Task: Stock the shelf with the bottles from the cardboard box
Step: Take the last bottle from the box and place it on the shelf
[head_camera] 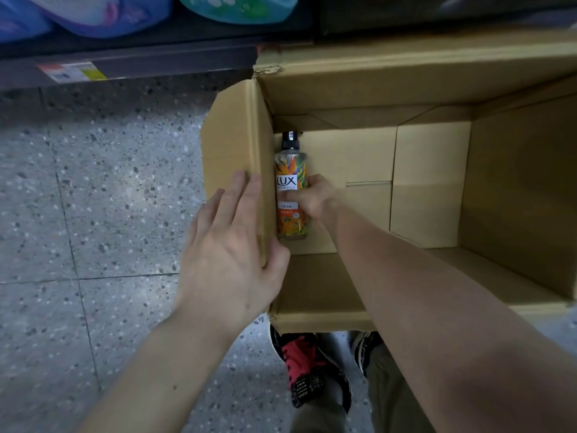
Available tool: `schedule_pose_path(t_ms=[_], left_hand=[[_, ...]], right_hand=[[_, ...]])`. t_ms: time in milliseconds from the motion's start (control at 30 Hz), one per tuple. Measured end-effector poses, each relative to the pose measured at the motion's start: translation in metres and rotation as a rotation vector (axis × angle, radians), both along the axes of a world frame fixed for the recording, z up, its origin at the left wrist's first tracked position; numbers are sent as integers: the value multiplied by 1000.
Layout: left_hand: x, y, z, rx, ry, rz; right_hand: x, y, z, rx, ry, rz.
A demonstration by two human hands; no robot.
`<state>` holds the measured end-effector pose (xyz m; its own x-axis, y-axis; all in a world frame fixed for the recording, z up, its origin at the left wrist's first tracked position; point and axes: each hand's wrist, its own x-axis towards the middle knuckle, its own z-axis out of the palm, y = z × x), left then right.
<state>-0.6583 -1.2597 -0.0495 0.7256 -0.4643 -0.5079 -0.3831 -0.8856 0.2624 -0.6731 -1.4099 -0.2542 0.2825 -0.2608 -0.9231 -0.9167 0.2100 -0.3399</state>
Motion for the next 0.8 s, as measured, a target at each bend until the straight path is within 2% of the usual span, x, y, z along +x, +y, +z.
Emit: schedule_pose_path(t_ms=[167,367,533,800], left_hand=[[-2,-5,14,10,-1,-22],[0,-22,59,-41,-66,-45],[15,-50,128,-49,-81,-20],[27,-105,297,-58,-213,-90]], right_hand=[[-14,-3,23,-57,-54,-26],[-25,-30,101,-81,-208,-79],[-22,-74,208,-123,-344,-47],[-13,-117,419,-246,-542,-83]])
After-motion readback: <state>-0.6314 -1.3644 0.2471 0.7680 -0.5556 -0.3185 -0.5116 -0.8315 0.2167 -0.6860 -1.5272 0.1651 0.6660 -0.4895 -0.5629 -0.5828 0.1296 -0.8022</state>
